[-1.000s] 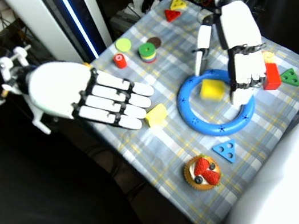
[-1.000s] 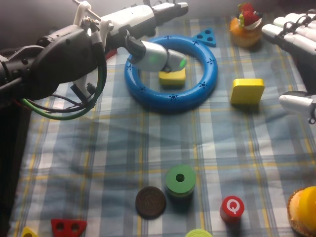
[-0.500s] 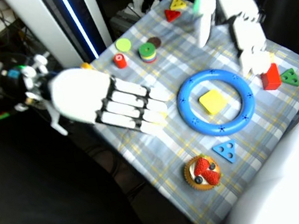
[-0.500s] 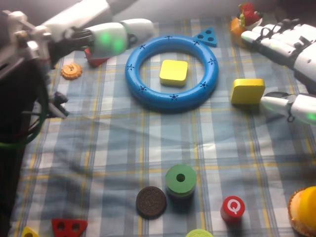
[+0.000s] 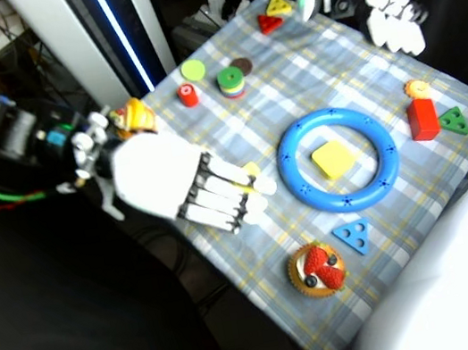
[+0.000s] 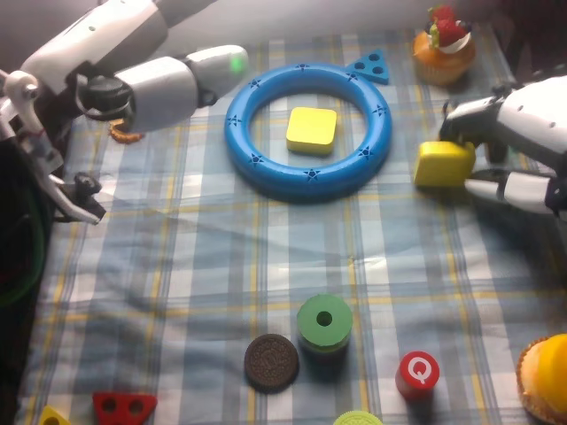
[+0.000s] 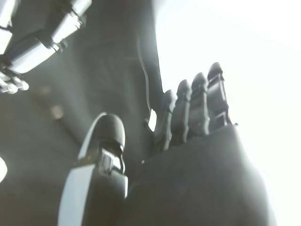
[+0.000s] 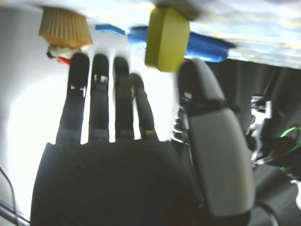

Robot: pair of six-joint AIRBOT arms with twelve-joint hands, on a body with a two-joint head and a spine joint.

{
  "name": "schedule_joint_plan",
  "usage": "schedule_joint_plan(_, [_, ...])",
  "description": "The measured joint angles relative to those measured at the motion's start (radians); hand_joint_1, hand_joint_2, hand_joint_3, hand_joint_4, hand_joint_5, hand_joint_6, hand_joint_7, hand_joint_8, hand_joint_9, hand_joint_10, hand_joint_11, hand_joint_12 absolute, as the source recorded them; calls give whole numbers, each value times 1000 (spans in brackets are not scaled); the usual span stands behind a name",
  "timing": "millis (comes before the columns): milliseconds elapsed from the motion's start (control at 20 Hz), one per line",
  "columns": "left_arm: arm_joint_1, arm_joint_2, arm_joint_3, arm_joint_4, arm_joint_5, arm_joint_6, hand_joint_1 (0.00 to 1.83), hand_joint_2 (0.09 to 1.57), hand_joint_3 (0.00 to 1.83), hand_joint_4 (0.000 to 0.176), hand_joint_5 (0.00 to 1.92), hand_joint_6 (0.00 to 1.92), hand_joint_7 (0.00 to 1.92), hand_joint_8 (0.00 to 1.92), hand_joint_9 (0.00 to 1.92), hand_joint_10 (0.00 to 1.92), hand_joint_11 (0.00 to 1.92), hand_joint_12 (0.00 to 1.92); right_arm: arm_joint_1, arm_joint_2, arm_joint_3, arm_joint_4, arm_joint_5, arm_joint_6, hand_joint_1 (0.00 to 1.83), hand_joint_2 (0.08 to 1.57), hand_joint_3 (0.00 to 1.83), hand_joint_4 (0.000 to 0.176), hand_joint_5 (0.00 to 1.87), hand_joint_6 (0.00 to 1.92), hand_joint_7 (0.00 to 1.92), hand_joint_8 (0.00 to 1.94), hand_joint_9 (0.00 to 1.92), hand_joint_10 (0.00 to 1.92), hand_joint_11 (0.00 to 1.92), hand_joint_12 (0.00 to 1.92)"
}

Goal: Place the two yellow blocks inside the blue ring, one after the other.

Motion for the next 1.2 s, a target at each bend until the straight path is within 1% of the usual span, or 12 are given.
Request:
schedule_joint_plan(50, [6,2,0,-6,0,-1,550,1437,2,0,166,0,142,0,39,0,0,6,8,-3,2,-8,-8,0,1185,1259,3,0,598,1400,845,1378,847,1262,719,1674])
schedule_joint_plan(100, [8,6,0,-8,-2,-3,502,1443,5,0,153,1,130,1,18,2,0,0,22,-3,5,-8,-11,2,1300,1253,5,0,578,1410,787,1325,744,1517,592,1660])
schedule_joint_plan(150, [8,8,-2,-7,-10,-3,482,1447,5,0,147,0,123,0,13,1,0,0,35,-2,8,-10,-9,2,1315,1270,4,0,555,1472,743,1355,682,1608,485,1687])
schedule_joint_plan(250, [23,22,-12,-9,-36,-7,506,1446,2,0,149,1,119,0,13,2,0,0,55,0,12,-20,6,1,1312,1283,2,0,560,1571,700,1343,644,1610,421,1627])
schedule_joint_plan(500, [61,38,-32,-27,-78,-24,499,1459,4,5,127,2,91,1,0,0,0,0,158,-11,32,-111,-7,19,1301,1257,2,0,576,1463,777,1322,715,1482,528,1585])
schedule_joint_plan(600, [67,39,-32,-27,-95,-29,486,1460,3,7,132,3,96,3,0,0,0,0,205,-46,68,-124,-21,19,1322,1258,1,0,577,1454,770,1345,688,1553,497,1607])
schedule_joint_plan(750, [76,39,-32,-41,-99,-30,363,1445,0,32,153,9,127,8,7,3,12,7,268,-110,127,-152,-92,19,1329,1253,0,0,577,1468,766,1330,715,1520,517,1547])
schedule_joint_plan(1000, [76,36,-21,-42,-103,-38,412,1452,0,19,162,3,138,1,32,8,1,98,311,-222,210,-177,-162,19,1331,1251,1,0,564,1484,758,1304,734,1495,527,1431])
schedule_joint_plan(1050, [76,36,-17,-44,-101,-40,398,1455,0,20,159,1,127,1,32,6,0,201,313,-239,221,-181,-185,19,1297,1268,0,0,443,852,691,1439,588,1134,403,1534])
schedule_joint_plan(1100, [76,35,-17,-47,-101,-44,405,1457,0,17,160,1,128,1,34,6,0,287,313,-248,227,-184,-206,19,1067,1274,2,0,288,506,444,818,353,966,163,1714])
schedule_joint_plan(1150, [76,34,-17,-47,-101,-47,429,1453,0,6,167,2,131,1,45,9,0,357,313,-249,227,-187,-218,19,820,1223,0,79,57,100,112,266,70,699,32,1507])
schedule_joint_plan(1200, [76,34,-17,-46,-98,-49,456,1455,1,0,165,0,126,0,38,5,0,304,313,-248,227,-186,-229,19,671,1204,0,136,11,19,22,52,13,257,6,1044])
